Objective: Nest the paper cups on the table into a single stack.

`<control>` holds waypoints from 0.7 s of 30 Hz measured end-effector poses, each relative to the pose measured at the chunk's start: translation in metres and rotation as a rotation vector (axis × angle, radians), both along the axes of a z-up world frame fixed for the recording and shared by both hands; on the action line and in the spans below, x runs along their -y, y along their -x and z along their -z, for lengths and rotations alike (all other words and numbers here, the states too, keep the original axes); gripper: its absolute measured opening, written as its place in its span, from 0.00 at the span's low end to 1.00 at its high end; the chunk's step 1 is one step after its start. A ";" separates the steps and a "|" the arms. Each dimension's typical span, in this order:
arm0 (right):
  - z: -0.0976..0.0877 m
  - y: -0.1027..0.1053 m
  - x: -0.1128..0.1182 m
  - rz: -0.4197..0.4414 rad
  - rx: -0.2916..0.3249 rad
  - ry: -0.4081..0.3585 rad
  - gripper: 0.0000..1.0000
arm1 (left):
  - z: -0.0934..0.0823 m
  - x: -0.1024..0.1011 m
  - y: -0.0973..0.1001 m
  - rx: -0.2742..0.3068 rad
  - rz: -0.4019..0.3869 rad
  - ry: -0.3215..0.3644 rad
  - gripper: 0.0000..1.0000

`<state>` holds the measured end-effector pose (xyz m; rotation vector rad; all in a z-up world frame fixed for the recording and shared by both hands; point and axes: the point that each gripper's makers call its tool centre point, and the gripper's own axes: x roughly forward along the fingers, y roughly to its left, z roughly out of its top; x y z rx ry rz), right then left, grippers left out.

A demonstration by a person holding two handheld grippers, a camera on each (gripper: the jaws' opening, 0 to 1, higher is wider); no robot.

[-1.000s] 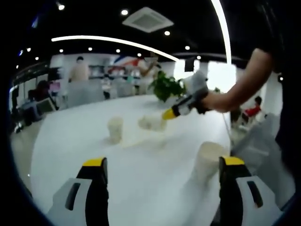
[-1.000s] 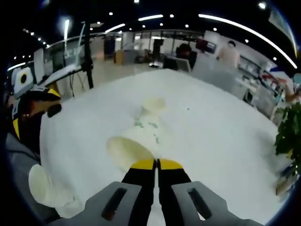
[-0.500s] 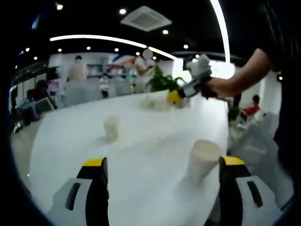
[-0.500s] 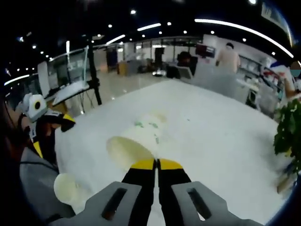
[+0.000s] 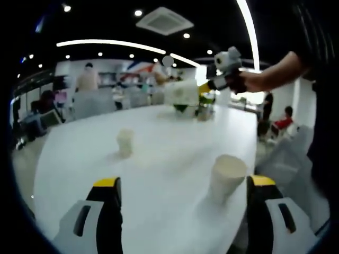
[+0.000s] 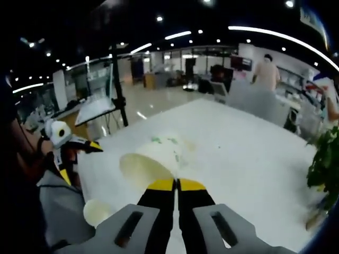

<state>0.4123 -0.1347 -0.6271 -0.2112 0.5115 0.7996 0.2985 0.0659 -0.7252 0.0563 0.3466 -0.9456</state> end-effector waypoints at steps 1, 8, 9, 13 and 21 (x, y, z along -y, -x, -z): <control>-0.004 0.001 0.000 -0.011 0.005 0.008 0.00 | -0.001 0.001 0.000 -0.001 0.000 0.001 0.97; -0.042 0.009 0.005 -0.046 0.020 0.028 0.00 | 0.001 0.004 0.002 0.000 0.009 -0.007 0.97; -0.046 0.009 0.005 -0.052 0.021 0.033 0.00 | 0.001 0.004 0.002 0.000 0.007 -0.003 0.97; -0.059 0.020 0.002 -0.118 -0.008 0.070 0.00 | 0.003 0.005 0.003 -0.003 0.010 -0.008 0.97; -0.066 0.049 -0.010 -0.263 -0.088 0.144 0.00 | 0.002 0.006 0.004 0.001 0.010 -0.011 0.96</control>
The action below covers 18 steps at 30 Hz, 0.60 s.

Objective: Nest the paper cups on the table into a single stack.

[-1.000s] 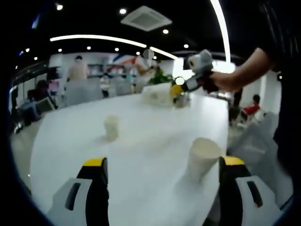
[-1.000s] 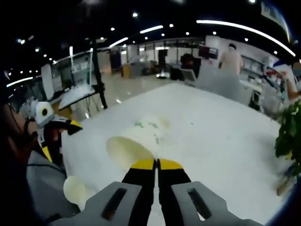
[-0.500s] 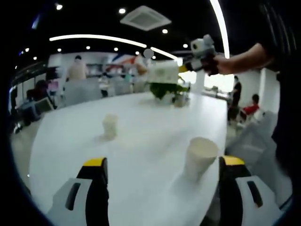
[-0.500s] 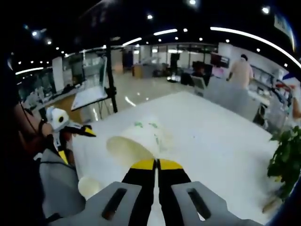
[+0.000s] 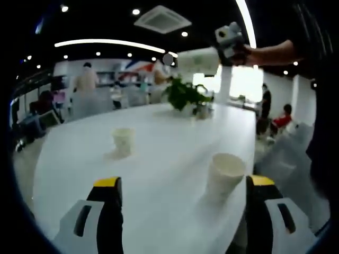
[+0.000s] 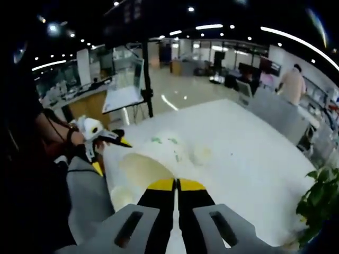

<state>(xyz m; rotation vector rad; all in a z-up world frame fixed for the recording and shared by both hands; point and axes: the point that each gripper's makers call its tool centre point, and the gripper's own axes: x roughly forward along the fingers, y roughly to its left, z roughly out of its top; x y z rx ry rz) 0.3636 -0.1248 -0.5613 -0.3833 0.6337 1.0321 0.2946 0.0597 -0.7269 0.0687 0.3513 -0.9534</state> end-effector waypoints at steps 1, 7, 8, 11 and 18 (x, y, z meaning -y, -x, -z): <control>0.003 0.005 -0.001 -0.025 -0.019 0.028 0.00 | 0.000 0.000 0.000 0.000 0.000 0.001 0.96; 0.013 0.030 -0.016 -0.142 -0.076 0.110 0.00 | 0.003 0.001 0.003 -0.003 0.005 -0.004 0.96; 0.016 0.032 -0.017 -0.160 -0.078 0.128 0.00 | 0.003 0.001 0.003 -0.004 0.005 -0.002 0.96; 0.025 0.040 -0.020 -0.219 -0.083 0.189 0.00 | 0.003 0.003 0.005 -0.002 0.012 -0.004 0.96; 0.049 0.052 -0.031 -0.316 -0.109 0.309 0.00 | 0.008 0.002 0.005 -0.014 0.015 -0.007 0.95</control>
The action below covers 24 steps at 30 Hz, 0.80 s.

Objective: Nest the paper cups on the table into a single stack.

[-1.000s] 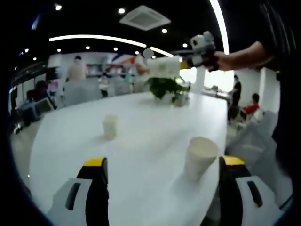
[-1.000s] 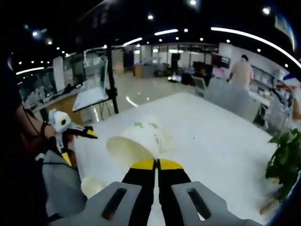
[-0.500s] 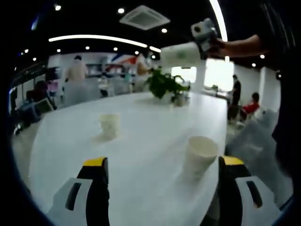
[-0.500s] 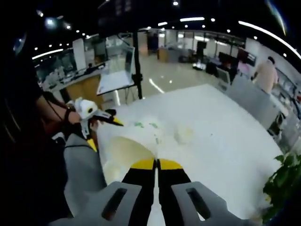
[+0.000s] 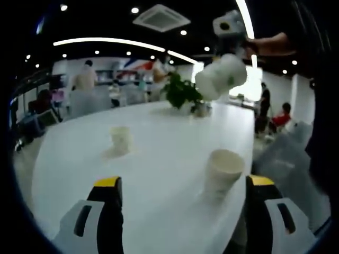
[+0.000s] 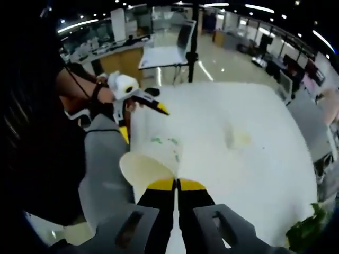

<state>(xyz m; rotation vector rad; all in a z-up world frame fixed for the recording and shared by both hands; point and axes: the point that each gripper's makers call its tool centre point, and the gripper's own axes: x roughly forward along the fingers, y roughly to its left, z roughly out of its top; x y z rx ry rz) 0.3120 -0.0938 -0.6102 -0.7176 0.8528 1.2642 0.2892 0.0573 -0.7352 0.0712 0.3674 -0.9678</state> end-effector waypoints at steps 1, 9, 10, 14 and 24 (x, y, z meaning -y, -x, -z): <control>0.003 0.002 -0.002 -0.012 -0.005 0.007 0.00 | 0.000 0.000 0.000 0.000 0.003 -0.001 0.95; 0.028 0.020 -0.007 -0.076 -0.083 0.124 0.00 | 0.005 -0.002 0.000 -0.005 0.008 -0.010 0.94; 0.031 0.021 -0.010 -0.089 -0.082 0.133 0.00 | 0.004 -0.002 -0.001 -0.004 0.006 -0.005 0.94; 0.042 0.027 -0.013 -0.112 -0.109 0.178 0.00 | 0.004 -0.003 -0.001 -0.002 0.003 -0.003 0.94; 0.068 0.036 -0.027 -0.170 -0.134 0.280 0.00 | 0.004 -0.003 -0.002 -0.001 -0.008 0.003 0.95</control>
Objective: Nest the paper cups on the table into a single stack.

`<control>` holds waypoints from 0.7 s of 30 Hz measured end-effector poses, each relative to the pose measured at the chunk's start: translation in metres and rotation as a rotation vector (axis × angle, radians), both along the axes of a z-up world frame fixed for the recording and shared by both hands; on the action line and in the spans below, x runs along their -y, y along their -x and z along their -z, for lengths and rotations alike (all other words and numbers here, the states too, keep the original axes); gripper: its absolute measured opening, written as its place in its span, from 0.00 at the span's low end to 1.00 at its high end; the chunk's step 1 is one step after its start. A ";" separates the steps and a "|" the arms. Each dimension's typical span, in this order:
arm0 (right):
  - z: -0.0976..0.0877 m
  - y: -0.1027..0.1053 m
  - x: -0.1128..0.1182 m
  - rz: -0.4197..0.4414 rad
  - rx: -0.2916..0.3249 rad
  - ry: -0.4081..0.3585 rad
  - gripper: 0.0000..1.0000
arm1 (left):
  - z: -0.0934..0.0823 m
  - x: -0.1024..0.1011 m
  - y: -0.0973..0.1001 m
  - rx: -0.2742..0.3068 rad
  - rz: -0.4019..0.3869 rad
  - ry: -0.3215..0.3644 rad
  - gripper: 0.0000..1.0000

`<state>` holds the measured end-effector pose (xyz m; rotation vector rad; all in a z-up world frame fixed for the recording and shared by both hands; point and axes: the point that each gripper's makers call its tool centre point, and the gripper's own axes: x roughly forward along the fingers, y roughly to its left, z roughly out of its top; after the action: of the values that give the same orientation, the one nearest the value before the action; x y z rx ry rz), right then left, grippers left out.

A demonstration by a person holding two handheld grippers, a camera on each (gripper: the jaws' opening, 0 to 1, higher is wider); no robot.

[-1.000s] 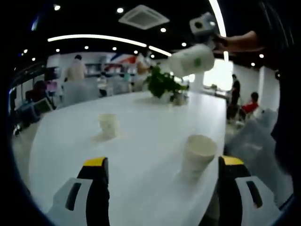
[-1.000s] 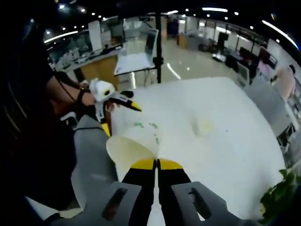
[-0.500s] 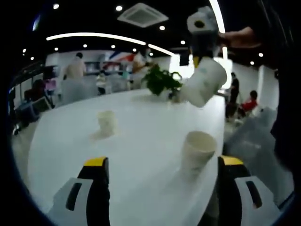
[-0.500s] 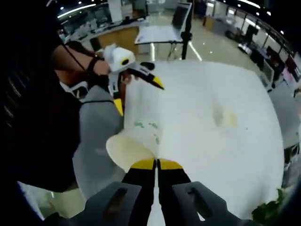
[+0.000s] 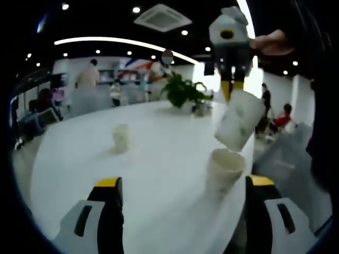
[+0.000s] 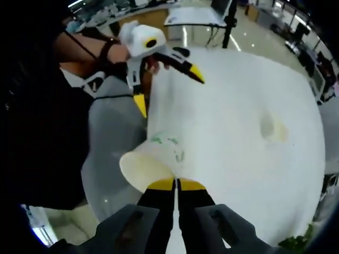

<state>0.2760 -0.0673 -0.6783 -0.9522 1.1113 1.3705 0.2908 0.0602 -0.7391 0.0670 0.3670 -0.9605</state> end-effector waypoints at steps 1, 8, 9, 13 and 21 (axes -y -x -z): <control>0.001 0.001 0.000 0.001 -0.006 0.006 0.00 | 0.000 0.000 0.000 -0.002 -0.004 0.002 0.95; 0.012 0.004 -0.003 0.014 -0.049 0.062 0.00 | -0.003 -0.002 -0.002 0.005 -0.011 0.008 0.95; 0.012 0.003 -0.004 0.015 -0.049 0.063 0.00 | -0.003 -0.002 -0.002 0.004 -0.012 0.010 0.95; 0.019 0.003 -0.004 0.021 -0.059 0.092 0.00 | -0.002 -0.002 -0.002 0.004 -0.013 0.007 0.95; 0.030 -0.001 -0.001 0.020 -0.066 0.149 0.00 | -0.001 -0.003 -0.001 0.004 -0.009 0.005 0.95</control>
<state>0.2774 -0.0666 -0.7087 -1.0052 1.2839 1.3250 0.2922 0.0636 -0.7380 0.0625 0.3611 -0.9517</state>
